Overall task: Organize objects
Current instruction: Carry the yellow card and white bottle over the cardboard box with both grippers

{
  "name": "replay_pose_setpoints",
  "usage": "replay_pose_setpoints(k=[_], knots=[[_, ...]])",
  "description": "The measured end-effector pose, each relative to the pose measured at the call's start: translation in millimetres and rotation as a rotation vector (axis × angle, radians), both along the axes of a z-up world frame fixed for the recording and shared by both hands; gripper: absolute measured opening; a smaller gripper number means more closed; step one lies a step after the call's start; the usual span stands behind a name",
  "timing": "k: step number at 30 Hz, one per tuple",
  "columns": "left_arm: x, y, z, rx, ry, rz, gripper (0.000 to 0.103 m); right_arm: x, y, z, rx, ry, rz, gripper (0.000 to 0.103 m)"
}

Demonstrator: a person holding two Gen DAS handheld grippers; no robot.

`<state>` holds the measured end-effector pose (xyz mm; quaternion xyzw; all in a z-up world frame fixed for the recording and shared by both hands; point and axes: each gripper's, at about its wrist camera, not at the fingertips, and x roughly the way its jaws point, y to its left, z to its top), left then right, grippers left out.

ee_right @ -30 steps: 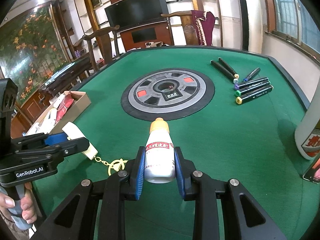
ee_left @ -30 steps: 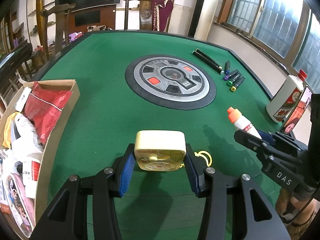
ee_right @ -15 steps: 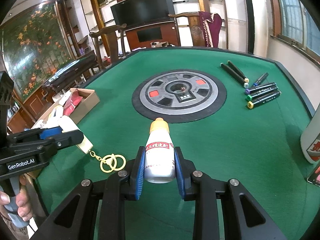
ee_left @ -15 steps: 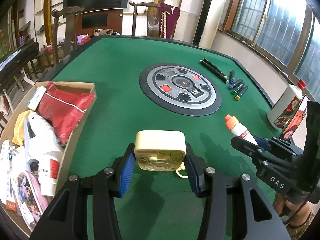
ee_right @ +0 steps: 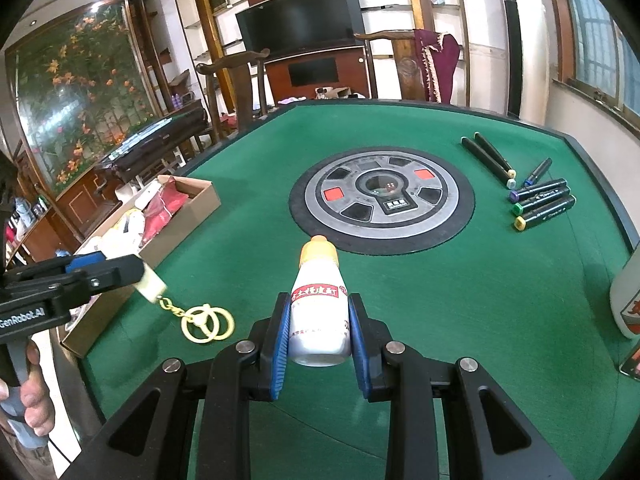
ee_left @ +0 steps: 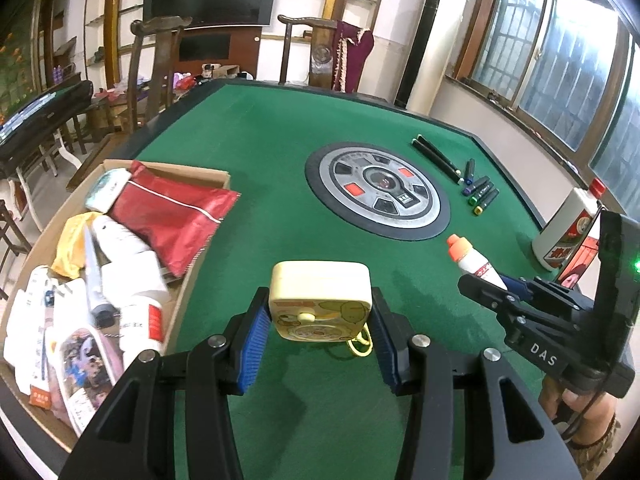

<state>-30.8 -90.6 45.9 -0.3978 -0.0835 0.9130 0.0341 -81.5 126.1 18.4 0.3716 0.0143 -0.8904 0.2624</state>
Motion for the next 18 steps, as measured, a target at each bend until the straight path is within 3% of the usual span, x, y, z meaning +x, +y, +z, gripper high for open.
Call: replay_pose_setpoints(k=[10,18], knots=[[20,-24,15,0.016,0.027,0.046,0.046,2,-9,3,-0.003,0.005,0.033,0.029],[37,-50,46,0.022,0.099,0.095,0.046,2,-12,2,-0.005,0.003,0.043,0.029]])
